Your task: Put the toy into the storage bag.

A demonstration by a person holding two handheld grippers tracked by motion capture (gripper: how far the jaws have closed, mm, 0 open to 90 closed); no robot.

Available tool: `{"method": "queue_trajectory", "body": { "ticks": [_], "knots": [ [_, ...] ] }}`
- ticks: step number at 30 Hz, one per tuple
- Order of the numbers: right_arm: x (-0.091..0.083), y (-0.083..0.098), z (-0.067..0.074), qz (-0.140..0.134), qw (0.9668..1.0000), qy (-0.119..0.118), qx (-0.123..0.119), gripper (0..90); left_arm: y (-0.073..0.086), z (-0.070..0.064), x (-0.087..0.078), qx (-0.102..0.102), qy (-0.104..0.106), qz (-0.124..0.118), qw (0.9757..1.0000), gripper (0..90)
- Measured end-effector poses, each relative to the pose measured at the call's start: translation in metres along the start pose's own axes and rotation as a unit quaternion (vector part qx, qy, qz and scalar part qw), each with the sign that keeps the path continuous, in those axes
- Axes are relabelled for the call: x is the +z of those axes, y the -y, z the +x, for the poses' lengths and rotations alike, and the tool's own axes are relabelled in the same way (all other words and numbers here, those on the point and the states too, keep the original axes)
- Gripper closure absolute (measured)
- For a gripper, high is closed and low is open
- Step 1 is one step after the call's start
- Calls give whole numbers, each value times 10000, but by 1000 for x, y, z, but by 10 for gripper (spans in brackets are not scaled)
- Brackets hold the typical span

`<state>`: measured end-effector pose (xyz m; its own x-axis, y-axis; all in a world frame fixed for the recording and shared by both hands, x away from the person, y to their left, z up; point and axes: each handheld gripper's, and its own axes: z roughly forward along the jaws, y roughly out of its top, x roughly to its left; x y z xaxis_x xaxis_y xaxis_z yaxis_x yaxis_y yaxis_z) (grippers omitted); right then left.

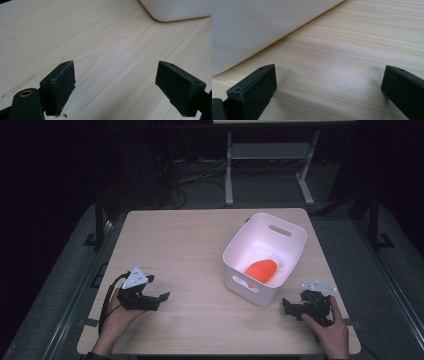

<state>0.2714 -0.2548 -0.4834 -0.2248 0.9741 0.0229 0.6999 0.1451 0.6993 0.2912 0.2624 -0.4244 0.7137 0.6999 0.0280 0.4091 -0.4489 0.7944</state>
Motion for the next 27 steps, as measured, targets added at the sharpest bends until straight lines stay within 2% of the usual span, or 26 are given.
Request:
{"method": "queue_trajectory", "body": {
  "ticks": [11,19,24,27],
  "knots": [
    [0,0,0,1,10000,0,0,0,24,2,7,-27,-51,324,9995,153],
    [0,0,0,1,10000,0,0,0,40,5,14,-21,-168,537,9984,153],
    [0,0,0,1,10000,1,0,0,47,8,19,-61,-123,600,9981,152],
    [0,0,0,0,10000,1,-1,0,48,11,20,-147,-45,556,9983,137]
  ]
}}
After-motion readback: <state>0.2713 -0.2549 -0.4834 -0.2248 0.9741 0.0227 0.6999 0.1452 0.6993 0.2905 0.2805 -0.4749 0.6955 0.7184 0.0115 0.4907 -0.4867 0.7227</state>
